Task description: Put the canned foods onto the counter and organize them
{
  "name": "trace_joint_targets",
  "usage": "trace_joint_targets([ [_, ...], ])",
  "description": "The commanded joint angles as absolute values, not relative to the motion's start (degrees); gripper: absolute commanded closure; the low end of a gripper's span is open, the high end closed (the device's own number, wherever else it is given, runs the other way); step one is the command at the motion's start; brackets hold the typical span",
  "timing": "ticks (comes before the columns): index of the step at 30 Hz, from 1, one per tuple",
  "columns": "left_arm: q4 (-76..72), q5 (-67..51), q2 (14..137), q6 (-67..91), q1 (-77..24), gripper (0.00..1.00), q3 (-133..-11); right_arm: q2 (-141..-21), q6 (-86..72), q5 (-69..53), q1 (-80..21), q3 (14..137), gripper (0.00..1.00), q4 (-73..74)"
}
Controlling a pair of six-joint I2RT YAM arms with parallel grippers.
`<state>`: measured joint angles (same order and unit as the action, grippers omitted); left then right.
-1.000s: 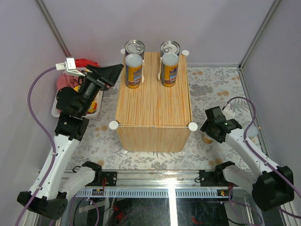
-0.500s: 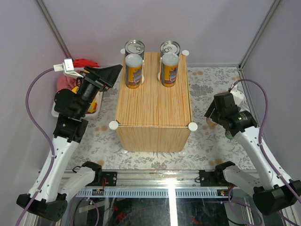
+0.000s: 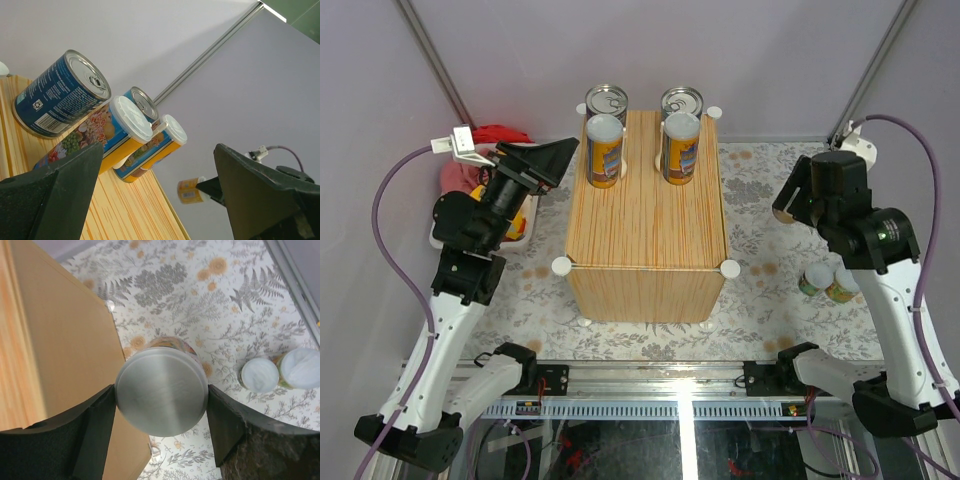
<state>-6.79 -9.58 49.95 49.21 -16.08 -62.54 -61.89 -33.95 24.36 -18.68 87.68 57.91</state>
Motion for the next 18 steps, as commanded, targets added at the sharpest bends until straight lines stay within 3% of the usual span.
trace_joint_targets([
  [1, -8.4, -9.5, 49.0, 48.2, -16.3, 0.08, -63.4, -64.0, -28.6, 22.6, -18.4, 98.9, 1.00, 58.5],
  [14, -7.5, -9.6, 48.3, 48.2, -16.3, 0.08, -63.2, -77.7, -24.4, 4.3, -19.4, 126.7, 1.00, 65.6],
  [18, -7.1, -9.7, 48.2, 48.2, -16.3, 0.08, -63.1, -80.8, -23.6, 6.2, -25.4, 131.9, 1.00, 67.6],
])
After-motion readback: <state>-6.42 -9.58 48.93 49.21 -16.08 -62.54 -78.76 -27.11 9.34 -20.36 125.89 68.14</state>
